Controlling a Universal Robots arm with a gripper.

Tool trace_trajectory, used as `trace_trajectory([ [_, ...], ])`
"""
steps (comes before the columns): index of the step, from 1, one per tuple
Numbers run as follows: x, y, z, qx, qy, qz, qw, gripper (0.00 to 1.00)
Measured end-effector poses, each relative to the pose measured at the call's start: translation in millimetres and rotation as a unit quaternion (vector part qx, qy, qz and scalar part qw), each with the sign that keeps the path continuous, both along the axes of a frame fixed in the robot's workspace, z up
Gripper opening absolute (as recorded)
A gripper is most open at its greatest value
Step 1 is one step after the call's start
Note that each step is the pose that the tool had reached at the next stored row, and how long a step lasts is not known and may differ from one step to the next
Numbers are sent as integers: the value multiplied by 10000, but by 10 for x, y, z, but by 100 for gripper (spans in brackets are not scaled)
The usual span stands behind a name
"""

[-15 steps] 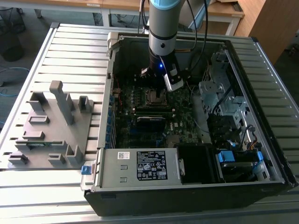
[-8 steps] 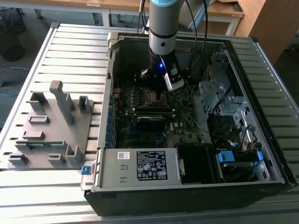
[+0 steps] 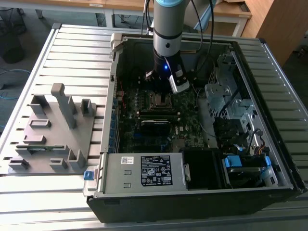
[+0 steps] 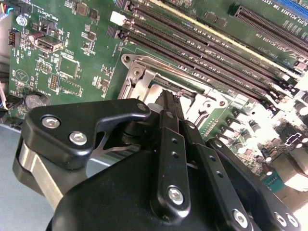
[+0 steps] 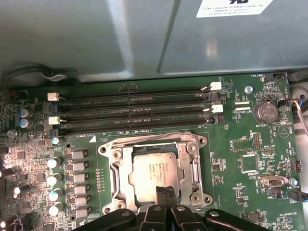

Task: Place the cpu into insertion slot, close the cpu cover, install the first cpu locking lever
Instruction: 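Install the first cpu locking lever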

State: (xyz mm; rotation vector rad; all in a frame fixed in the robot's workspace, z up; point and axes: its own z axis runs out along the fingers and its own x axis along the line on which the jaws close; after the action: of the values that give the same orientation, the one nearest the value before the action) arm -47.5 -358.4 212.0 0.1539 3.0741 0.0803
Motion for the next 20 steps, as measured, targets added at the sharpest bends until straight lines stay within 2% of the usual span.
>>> trace_trajectory([
  [7,0,78,-6,3,0,1,10000,10],
  [14,0,86,-6,3,0,1,10000,10],
  [17,-1,87,-8,-1,19,0,10000,10],
  [20,0,86,-8,-2,23,1,10000,10],
])
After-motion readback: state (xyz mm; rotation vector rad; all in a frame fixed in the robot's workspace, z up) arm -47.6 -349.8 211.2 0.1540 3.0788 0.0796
